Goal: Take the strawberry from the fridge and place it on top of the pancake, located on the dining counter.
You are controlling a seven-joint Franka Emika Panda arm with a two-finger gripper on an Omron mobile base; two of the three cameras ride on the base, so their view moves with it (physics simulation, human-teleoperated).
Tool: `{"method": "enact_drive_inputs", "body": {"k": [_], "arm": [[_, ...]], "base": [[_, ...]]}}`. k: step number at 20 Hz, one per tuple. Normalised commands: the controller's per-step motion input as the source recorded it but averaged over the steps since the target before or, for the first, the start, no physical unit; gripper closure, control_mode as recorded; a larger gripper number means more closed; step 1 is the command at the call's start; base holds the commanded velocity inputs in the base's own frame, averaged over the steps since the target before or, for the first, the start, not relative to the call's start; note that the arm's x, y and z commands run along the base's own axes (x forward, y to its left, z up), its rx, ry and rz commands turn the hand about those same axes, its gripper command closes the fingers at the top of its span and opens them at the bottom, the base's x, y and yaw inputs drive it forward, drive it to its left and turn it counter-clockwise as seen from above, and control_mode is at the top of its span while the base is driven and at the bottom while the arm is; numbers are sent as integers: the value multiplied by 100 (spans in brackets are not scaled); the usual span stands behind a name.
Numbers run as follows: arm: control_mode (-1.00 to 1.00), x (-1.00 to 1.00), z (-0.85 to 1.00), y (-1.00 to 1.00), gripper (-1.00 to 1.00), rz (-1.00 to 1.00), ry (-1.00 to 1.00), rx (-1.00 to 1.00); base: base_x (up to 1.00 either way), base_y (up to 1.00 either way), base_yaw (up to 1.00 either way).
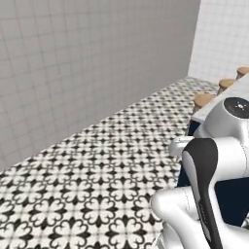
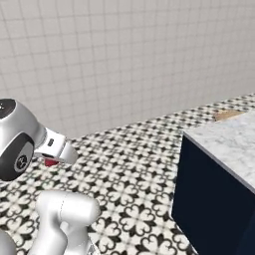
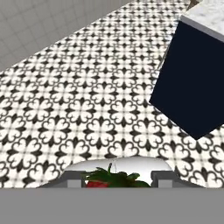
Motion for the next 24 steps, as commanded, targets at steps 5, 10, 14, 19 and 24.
{"method": "enact_drive_inputs", "body": {"k": [5,10,14,19,24], "arm": [[100,0,0,0,100,0,0,0],[100,0,0,0,100,0,0,0],[100,0,0,0,100,0,0,0],[100,0,0,0,100,0,0,0],[100,0,0,0,100,0,0,0]], "base": [[100,12,-35],[100,35,-47],[100,80,-60],[79,98,-52],[88,100,-51]]}}
